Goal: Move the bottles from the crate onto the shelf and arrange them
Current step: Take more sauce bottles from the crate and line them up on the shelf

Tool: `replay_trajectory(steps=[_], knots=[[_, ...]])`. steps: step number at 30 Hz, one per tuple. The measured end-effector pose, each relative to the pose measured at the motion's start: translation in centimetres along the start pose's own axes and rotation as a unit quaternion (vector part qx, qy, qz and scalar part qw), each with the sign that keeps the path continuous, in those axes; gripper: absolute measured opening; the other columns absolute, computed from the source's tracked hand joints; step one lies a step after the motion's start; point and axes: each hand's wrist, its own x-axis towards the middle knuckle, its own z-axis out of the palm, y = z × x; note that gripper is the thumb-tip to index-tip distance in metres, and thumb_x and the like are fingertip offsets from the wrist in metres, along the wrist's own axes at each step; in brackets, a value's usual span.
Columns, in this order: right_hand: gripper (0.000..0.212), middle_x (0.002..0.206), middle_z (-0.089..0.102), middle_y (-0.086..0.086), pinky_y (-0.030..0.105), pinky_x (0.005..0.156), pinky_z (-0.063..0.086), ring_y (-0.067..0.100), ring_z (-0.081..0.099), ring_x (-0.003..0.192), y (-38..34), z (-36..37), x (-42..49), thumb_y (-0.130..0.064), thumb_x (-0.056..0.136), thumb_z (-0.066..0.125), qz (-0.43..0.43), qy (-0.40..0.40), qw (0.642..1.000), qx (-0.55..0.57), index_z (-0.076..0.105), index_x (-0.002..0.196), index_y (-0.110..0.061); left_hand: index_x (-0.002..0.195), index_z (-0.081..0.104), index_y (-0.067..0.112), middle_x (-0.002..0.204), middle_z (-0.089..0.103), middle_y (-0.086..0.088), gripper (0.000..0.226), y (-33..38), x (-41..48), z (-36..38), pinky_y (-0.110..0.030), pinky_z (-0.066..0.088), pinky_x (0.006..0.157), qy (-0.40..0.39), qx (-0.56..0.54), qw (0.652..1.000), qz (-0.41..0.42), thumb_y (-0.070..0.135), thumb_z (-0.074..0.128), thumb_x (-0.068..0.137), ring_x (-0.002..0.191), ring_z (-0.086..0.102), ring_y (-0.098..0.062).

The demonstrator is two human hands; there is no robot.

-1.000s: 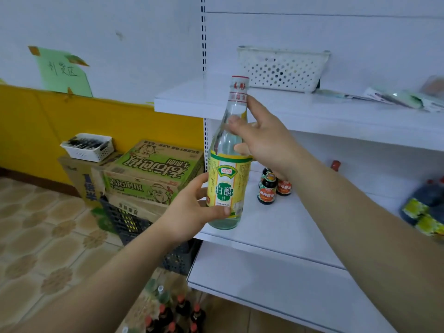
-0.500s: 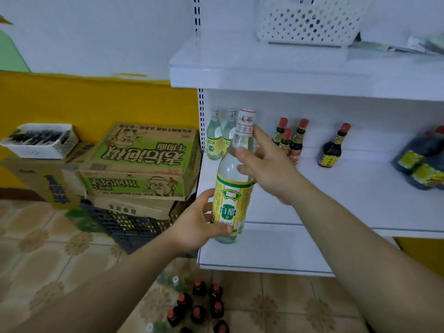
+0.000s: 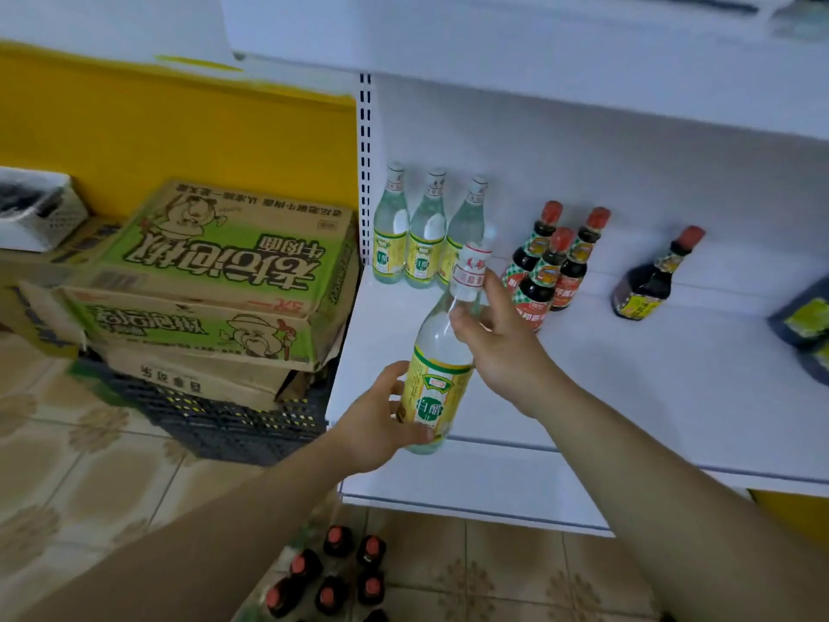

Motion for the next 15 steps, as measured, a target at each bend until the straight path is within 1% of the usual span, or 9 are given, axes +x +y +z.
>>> replay_trajectory(steps=[3, 6, 8, 10, 13, 14, 15], knots=[[0.054, 0.140, 0.047, -0.020, 0.039, 0.110, 0.037, 0.005, 0.045, 0.128, 3.3, 0.4, 2.4, -0.035, 0.096, 0.052, -0.019, -0.003, 1.000, -0.018, 0.029, 0.144, -0.040, 0.123, 0.037, 0.036, 0.114, 0.057, -0.001, 0.071, -2.9, 4.1, 0.7, -0.022, 0.055, 0.075, 0.011, 0.008, 1.000, 0.011, 0.000, 0.075, 0.075, 0.094, 0.062, -0.010], [0.056, 0.143, 0.045, -0.015, 0.041, 0.110, 0.037, 0.009, 0.044, 0.131, 5.9, 0.6, 4.8, -0.035, 0.095, 0.052, -0.033, 0.007, 0.999, -0.034, 0.028, 0.146, -0.037, 0.121, 0.038, 0.034, 0.109, 0.059, 0.001, 0.071, -4.9, 7.6, 0.9, -0.018, 0.053, 0.071, 0.035, 0.007, 0.999, 0.033, -0.003, 0.075, 0.073, 0.088, 0.062, -0.007], [0.056, 0.143, 0.045, -0.014, 0.042, 0.110, 0.037, 0.011, 0.043, 0.132, 6.9, 0.7, 6.3, -0.036, 0.095, 0.052, -0.052, 0.012, 0.998, -0.046, 0.028, 0.146, -0.036, 0.122, 0.037, 0.033, 0.108, 0.059, 0.003, 0.072, -5.8, 9.6, 0.7, -0.018, 0.052, 0.073, 0.054, 0.017, 0.997, 0.048, -0.001, 0.076, 0.072, 0.089, 0.062, -0.005], [0.056, 0.142, 0.046, -0.015, 0.039, 0.110, 0.037, 0.009, 0.043, 0.131, 7.5, 1.0, 7.7, -0.032, 0.096, 0.052, -0.078, 0.013, 0.995, -0.054, 0.028, 0.146, -0.035, 0.128, 0.037, 0.029, 0.107, 0.060, 0.005, 0.074, -6.4, 11.2, 0.4, -0.016, 0.052, 0.073, 0.073, 0.021, 0.995, 0.067, 0.000, 0.076, 0.073, 0.089, 0.062, -0.004], [0.058, 0.145, 0.044, -0.014, 0.032, 0.109, 0.035, 0.007, 0.041, 0.130, 7.6, 1.6, 9.5, -0.030, 0.097, 0.051, -0.103, 0.010, 0.993, -0.057, 0.025, 0.148, -0.034, 0.132, 0.036, 0.024, 0.104, 0.059, 0.006, 0.074, -7.1, 12.9, -0.6, -0.009, 0.050, 0.066, 0.099, 0.012, 0.991, 0.089, -0.004, 0.073, 0.075, 0.086, 0.060, -0.002], [0.059, 0.145, 0.043, -0.012, 0.031, 0.107, 0.035, 0.007, 0.040, 0.130, 7.5, 1.9, 10.0, -0.030, 0.097, 0.051, -0.110, 0.006, 0.992, -0.057, 0.023, 0.149, -0.034, 0.133, 0.035, 0.024, 0.103, 0.059, 0.006, 0.075, -7.2, 13.4, -1.0, -0.009, 0.050, 0.066, 0.109, 0.015, 0.990, 0.093, -0.004, 0.073, 0.075, 0.086, 0.061, -0.002], [0.060, 0.145, 0.044, -0.012, 0.031, 0.106, 0.036, 0.007, 0.042, 0.129, 7.5, 2.2, 10.5, -0.030, 0.097, 0.052, -0.119, 0.003, 0.991, -0.059, 0.023, 0.149, -0.034, 0.135, 0.035, 0.024, 0.103, 0.060, 0.006, 0.076, -7.4, 13.9, -1.6, -0.013, 0.051, 0.069, 0.120, 0.022, 0.988, 0.097, -0.002, 0.074, 0.075, 0.087, 0.062, -0.005]])
